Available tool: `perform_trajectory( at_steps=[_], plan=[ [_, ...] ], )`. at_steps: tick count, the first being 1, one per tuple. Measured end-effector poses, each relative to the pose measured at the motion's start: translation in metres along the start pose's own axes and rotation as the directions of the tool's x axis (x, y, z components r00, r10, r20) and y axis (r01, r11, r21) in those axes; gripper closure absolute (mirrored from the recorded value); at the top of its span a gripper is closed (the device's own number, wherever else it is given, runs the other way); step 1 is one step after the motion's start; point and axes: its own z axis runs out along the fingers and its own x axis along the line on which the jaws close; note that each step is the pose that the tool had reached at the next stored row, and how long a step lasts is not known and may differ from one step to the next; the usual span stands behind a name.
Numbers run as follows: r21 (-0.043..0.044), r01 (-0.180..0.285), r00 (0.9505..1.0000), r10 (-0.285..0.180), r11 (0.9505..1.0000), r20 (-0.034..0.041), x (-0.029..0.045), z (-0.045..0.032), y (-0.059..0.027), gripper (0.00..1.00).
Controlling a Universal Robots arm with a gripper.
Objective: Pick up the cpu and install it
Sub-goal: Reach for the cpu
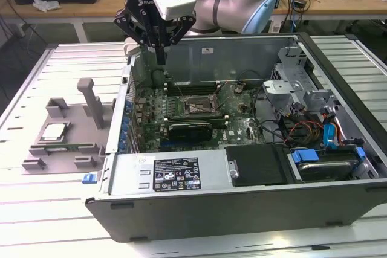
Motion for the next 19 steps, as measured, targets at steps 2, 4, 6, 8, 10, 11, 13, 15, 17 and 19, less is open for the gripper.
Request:
perform_trajectory(
  at_steps=[2, 4, 6, 8, 10, 11, 13, 15, 17, 19],
  plan=[
    [-0.0001, 0.000, 1.0000, 0.000, 1.0000, 0.0000, 0.0013, 0.0000, 0.0000, 0.89],
    [-0.0001, 0.000, 1.0000, 0.000, 1.0000, 0.0001, 0.0057, -0.0001, 0.0000, 0.89],
    [0.0000, 0.000, 1.0000, 0.000, 1.0000, 0.0000, 0.0069, -0.0001, 0.0001, 0.89],
    [0.0000, 0.000, 1.0000, 0.000, 1.0000, 0.0001, 0.0082, -0.0001, 0.0001, 0.89],
    [0.0000, 0.000, 1.0000, 0.000, 1.0000, 0.0000, 0.0107, -0.0002, 0.0003, 0.89],
    [0.0000, 0.000, 1.0000, 0.000, 1.0000, 0.0000, 0.0121, -0.0002, 0.0004, 0.89],
    [0.0000, 0.000, 1.0000, 0.000, 1.0000, 0.0001, 0.0142, -0.0003, 0.0005, 0.89],
    [-0.0001, 0.000, 1.0000, 0.000, 1.0000, 0.0001, 0.0165, -0.0003, 0.0007, 0.89],
    [-0.0001, 0.000, 1.0000, 0.000, 1.0000, 0.0000, 0.0186, -0.0003, 0.0009, 0.89],
    [0.0000, 0.000, 1.0000, 0.000, 1.0000, 0.0000, 0.0208, -0.0004, 0.0014, 0.89]
  ],
)
